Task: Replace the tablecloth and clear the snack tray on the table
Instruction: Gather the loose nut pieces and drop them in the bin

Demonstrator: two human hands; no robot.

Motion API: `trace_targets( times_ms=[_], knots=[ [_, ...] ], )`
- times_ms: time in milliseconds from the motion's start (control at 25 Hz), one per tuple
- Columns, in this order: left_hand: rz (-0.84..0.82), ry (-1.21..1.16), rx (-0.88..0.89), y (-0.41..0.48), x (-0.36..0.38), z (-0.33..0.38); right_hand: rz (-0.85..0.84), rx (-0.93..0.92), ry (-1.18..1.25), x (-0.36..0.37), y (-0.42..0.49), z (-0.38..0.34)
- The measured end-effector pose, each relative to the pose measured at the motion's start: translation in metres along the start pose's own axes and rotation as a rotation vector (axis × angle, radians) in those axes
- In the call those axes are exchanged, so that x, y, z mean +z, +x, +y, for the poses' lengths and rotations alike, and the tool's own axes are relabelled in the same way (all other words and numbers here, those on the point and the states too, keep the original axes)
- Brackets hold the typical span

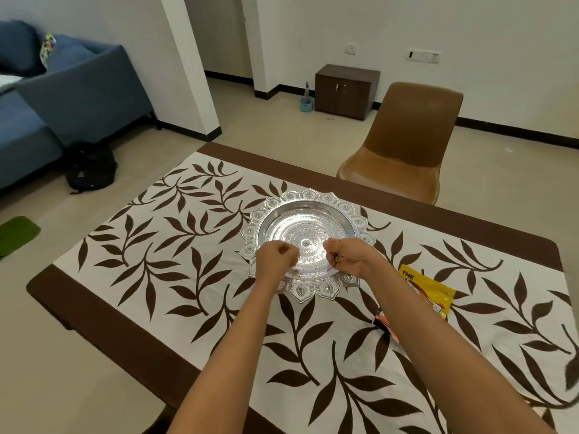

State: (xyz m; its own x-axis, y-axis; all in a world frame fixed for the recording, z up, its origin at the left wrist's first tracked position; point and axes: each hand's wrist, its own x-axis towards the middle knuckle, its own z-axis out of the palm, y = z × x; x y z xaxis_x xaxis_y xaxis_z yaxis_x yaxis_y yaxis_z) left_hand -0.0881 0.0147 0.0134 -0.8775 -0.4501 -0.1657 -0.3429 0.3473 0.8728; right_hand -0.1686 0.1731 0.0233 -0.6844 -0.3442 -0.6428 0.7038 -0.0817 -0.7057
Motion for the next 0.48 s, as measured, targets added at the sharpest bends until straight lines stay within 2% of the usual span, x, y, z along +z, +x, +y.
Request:
trace_targets(
  times_ms=[80, 120, 160, 280, 480],
  knots=[
    [-0.018, -0.572, -0.256, 0.002, -0.018, 0.006, -0.018, 0.013, -0.038, 0.003, 0.003, 0.002],
    [-0.032, -0.766, -0.349, 0.002, -0.025, 0.009, -0.028, 0.02, -0.052, 0.005, 0.004, 0.004],
    [-0.038, -0.864, -0.407, 0.003, -0.031, 0.012, -0.04, 0.026, -0.055, 0.007, 0.004, 0.005],
    [-0.069, -0.942, -0.454, -0.002, -0.038, 0.017, -0.08, 0.052, 0.015, 0.014, 0.004, 0.011],
    [-0.18, -0.987, -0.464, -0.019, -0.021, 0.023, -0.127, 0.07, 0.311, 0.021, -0.017, 0.018]
  ],
)
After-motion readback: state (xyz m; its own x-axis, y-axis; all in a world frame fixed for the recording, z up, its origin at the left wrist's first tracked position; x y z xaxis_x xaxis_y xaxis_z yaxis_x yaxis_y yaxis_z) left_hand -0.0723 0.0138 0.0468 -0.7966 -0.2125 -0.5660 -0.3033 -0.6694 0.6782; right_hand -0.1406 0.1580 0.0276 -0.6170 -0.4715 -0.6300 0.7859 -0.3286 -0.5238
